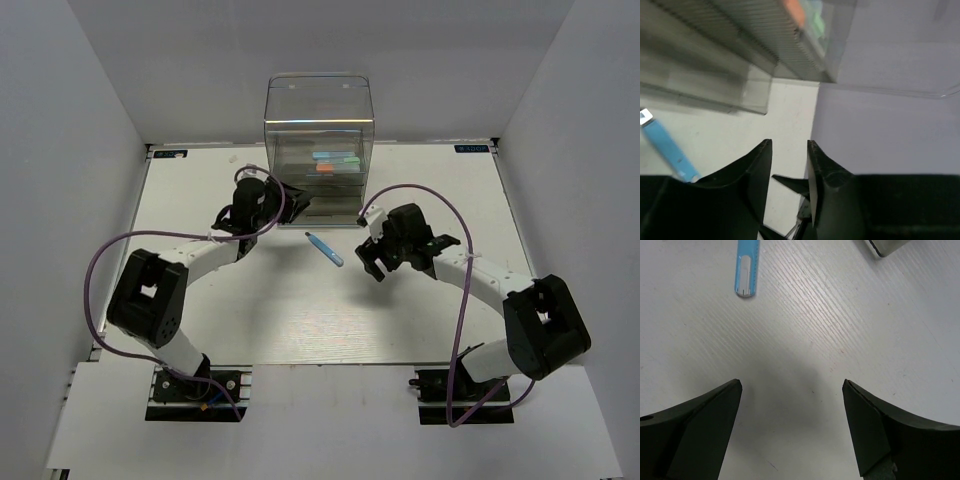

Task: Sort the stationery into containers
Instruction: Pick up the stationery from the center of the board.

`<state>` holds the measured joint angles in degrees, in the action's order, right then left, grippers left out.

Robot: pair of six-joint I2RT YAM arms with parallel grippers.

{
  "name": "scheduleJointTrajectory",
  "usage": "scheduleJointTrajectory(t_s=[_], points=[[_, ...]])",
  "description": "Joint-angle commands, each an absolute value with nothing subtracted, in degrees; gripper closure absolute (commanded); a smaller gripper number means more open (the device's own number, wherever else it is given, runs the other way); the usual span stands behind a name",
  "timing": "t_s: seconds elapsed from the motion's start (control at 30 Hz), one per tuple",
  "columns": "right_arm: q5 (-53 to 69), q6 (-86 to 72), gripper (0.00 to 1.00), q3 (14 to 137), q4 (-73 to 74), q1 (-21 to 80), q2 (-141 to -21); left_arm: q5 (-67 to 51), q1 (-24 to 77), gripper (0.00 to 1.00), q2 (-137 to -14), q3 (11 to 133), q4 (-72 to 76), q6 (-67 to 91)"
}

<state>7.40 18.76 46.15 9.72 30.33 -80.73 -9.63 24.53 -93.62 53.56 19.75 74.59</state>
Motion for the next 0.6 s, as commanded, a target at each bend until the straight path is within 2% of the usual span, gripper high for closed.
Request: scheduleJointTrajectory(t_s=[0.0,0.17,0.27,0.57], points=[[11.5,21.0,0.13,48.15,7.12,30.15,-80.5,-6.95,24.87,0.55,-88.25,50.55,10.89,71.28],[17.4,22.24,0.27,54.12,8.0,30.94,-86.81,-6.94,24.87,0.54,-83.95,48.78,7.13,66.63],[19.51,22.41,0.29,57.65,8.61,31.9,-91.29,-6.42,24.87,0.54,-81.22,46.41,3.87,63.29],[17.32,19.87,0.29,66.0,10.02,36.03,-101.68,-2.56,23.73,0.34,-65.15,34.64,-1.84,61.96]])
